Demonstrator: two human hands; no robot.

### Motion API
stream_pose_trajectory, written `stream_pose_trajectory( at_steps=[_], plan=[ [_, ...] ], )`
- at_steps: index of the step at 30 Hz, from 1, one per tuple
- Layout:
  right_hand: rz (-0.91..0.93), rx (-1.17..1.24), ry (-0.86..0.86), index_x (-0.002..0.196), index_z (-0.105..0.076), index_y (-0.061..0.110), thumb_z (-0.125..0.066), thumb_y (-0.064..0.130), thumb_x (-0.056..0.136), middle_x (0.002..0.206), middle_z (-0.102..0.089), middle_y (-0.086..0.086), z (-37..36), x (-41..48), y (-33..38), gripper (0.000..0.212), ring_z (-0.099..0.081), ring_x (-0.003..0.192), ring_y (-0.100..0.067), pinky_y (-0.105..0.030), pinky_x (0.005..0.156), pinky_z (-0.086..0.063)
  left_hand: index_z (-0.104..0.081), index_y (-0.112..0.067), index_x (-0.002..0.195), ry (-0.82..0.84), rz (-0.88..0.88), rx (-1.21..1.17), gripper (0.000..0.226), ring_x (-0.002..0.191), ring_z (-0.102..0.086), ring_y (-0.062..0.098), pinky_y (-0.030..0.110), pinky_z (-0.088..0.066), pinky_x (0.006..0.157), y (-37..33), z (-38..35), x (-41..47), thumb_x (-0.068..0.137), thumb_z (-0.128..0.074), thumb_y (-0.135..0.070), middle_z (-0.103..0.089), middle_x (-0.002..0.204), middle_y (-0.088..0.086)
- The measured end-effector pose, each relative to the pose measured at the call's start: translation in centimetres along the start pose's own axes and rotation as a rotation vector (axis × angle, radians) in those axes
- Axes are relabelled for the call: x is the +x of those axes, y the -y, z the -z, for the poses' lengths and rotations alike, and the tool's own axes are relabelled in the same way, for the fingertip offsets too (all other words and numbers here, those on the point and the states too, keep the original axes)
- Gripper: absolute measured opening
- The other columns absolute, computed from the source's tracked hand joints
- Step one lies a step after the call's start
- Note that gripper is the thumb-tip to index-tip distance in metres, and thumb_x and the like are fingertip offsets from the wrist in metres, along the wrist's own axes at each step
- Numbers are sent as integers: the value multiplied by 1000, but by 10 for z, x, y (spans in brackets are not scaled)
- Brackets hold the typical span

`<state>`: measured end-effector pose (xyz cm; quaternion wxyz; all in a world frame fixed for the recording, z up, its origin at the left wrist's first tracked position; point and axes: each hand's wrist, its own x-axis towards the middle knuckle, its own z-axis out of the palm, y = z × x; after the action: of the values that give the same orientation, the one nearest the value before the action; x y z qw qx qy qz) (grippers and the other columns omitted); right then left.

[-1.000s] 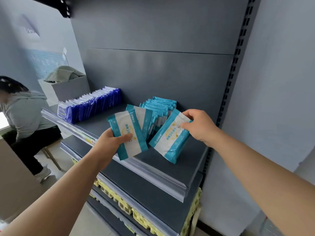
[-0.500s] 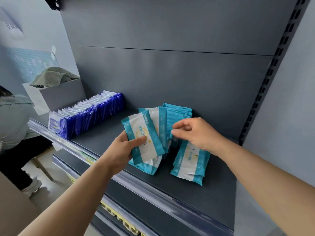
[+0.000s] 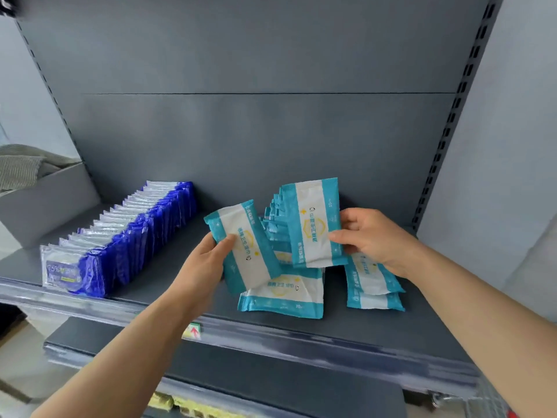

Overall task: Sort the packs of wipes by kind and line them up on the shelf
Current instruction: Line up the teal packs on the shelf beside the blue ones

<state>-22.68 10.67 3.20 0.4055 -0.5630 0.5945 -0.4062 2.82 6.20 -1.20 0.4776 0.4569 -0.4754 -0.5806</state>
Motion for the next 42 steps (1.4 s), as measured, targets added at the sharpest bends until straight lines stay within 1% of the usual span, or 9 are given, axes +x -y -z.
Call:
stream_pose_trajectory(
  at_steps=[8,13,17,22,25,33,37,39,42],
  plan=[
    [-51,76,-46,108,-60,18,-61,-2,88,100,-73,2,-27,-27,6,28,-70,88,-9,-25,68,-57,-54,-14,121,160,85,-89,26,97,-71,27,49,-57,82,2,-2,-3,96,-52,-6,-70,113,9],
    [-80,297,-168,121,-38,21,-63,-13,81,114,-64,-12,-48,-27,3,58,-70,94,-24,-41,70,-60,-52,-12,124,299,116,-274,29,100,-69,29,46,-58,80,2,-9,-9,97,-48,-1,-69,116,12],
    [-54,398,-253,127,-31,31,-70,-13,75,115,-61,-9,-66,-26,-1,79,-66,101,-22,-37,67,-60,-51,-12,126,272,63,-226,43,104,-68,26,46,-58,82,10,-15,-11,87,-65,-3,-68,119,9],
    [6,150,-418,112,-56,22,-83,15,71,98,-71,1,-52,-25,7,50,-71,87,-15,-34,73,-58,-55,-11,123,164,38,-113,38,98,-70,24,44,-59,80,12,-9,-4,88,-66,-5,-71,113,6],
    [-14,17,-308,96,-70,15,-78,12,76,88,-75,3,-45,-30,9,21,-72,80,-11,-30,71,-57,-59,-13,117,171,31,-79,27,96,-71,19,32,-58,73,12,-4,-5,91,-63,-12,-73,109,3],
    [-210,36,-296,91,-63,4,-70,7,84,89,-72,-6,-55,-39,-15,11,-72,77,-14,-30,62,-60,-60,-5,112,251,155,34,27,90,-72,21,35,-60,76,14,5,-13,86,-69,-10,-71,106,10],
    [-278,57,-256,96,-60,2,-67,5,85,97,-70,-9,-67,-41,-24,14,-71,82,-19,-32,62,-60,-64,-22,98,280,-21,599,34,81,-71,15,35,-60,72,19,13,-9,74,-80,-41,-74,92,-6],
    [-278,39,-265,95,-58,3,-68,5,85,99,-69,-10,-72,-40,-27,14,-71,84,-20,-34,63,-61,-60,-27,91,278,-145,984,42,79,-66,15,34,-57,66,24,15,-2,72,-70,-63,-68,89,-8],
    [-249,-8,-245,94,-60,6,-70,6,84,99,-69,-8,-72,-42,-27,14,-71,84,-19,-35,69,-61,-53,-28,84,309,-192,1167,50,81,-58,17,31,-47,61,34,20,8,73,-54,-76,-57,94,-3]
  ],
)
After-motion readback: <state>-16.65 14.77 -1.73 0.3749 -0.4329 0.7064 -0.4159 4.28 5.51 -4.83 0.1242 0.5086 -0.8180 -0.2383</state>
